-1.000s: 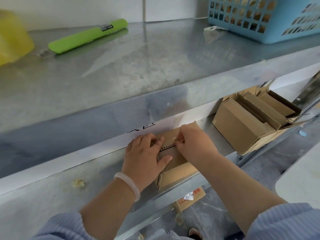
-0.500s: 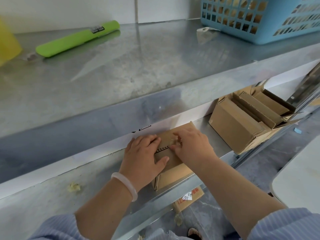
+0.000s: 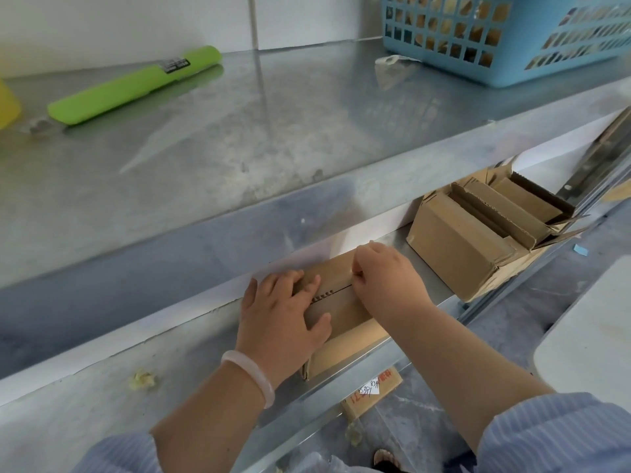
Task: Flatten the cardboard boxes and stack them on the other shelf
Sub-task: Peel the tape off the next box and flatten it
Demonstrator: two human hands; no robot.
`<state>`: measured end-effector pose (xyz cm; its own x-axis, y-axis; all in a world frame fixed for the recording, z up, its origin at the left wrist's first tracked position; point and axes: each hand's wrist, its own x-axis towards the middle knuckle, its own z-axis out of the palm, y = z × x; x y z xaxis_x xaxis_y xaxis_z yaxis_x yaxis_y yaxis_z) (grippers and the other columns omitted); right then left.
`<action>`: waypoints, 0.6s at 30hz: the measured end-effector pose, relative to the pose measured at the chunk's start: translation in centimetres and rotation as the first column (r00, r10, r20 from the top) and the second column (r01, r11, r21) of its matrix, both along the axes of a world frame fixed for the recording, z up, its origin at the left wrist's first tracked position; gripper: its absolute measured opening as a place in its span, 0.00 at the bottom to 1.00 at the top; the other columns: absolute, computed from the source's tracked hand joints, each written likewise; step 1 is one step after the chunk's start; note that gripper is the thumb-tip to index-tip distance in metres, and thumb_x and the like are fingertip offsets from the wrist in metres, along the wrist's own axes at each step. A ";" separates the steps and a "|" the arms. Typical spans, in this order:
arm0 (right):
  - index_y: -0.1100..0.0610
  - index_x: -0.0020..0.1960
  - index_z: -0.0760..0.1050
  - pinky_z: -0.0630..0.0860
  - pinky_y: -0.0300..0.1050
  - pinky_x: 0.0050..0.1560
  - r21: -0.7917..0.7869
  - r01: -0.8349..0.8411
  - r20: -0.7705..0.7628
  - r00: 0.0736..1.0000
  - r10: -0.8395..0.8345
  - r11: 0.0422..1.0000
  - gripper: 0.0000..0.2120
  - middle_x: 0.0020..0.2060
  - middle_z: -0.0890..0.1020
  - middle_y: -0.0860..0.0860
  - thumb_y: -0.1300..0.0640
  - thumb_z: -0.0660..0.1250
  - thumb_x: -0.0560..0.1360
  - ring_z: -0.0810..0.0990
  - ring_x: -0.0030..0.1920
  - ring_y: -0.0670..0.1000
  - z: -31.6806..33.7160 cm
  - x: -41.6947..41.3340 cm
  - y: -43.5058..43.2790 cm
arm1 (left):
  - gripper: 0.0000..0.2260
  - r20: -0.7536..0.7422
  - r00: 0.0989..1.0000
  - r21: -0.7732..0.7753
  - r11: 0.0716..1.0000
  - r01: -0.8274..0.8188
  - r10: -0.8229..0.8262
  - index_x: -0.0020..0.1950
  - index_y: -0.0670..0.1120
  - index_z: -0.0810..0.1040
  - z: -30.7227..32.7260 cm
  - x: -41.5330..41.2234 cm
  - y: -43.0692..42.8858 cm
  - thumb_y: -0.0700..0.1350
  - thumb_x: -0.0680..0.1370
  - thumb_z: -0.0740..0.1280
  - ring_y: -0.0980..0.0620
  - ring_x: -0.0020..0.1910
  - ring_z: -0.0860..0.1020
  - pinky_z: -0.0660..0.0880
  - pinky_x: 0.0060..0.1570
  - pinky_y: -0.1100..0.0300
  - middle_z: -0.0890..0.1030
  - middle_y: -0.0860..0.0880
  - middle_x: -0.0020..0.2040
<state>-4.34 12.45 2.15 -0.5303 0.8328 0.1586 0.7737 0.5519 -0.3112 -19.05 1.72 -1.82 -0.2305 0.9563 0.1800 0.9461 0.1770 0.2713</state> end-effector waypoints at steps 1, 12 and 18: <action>0.57 0.44 0.75 0.70 0.46 0.47 0.004 -0.020 -0.006 1.000 0.020 1.000 0.02 0.43 0.78 0.52 0.61 0.64 0.73 0.75 0.47 0.56 -0.2 0.2 0.0 | 0.31 0.004 1.000 -0.001 1.000 -0.002 0.002 0.70 0.58 0.71 0.1 0.1 0.1 0.66 0.70 0.52 0.50 0.68 0.65 0.55 0.72 0.45 0.72 0.53 0.66; 0.47 0.58 0.78 0.70 0.43 0.57 -0.154 0.141 -0.037 0.988 -0.148 0.978 0.16 0.51 0.76 0.47 0.43 0.70 0.73 0.72 0.57 0.49 -0.6 1.4 0.4 | 0.22 0.045 0.998 0.044 0.998 0.050 -0.052 0.64 0.46 0.78 0.5 0.7 1.5 0.55 0.73 0.66 0.49 0.60 0.69 0.70 0.60 0.52 0.75 0.50 0.57; 0.51 0.48 0.76 0.69 0.43 0.48 -0.167 0.128 0.064 0.991 -0.118 0.978 0.09 0.44 0.72 0.48 0.45 0.66 0.76 0.75 0.50 0.53 -0.6 1.0 0.6 | 0.21 0.057 0.995 0.047 0.996 0.076 -0.078 0.67 0.48 0.76 0.3 1.1 1.2 0.52 0.75 0.66 0.49 0.62 0.71 0.70 0.61 0.53 0.74 0.49 0.62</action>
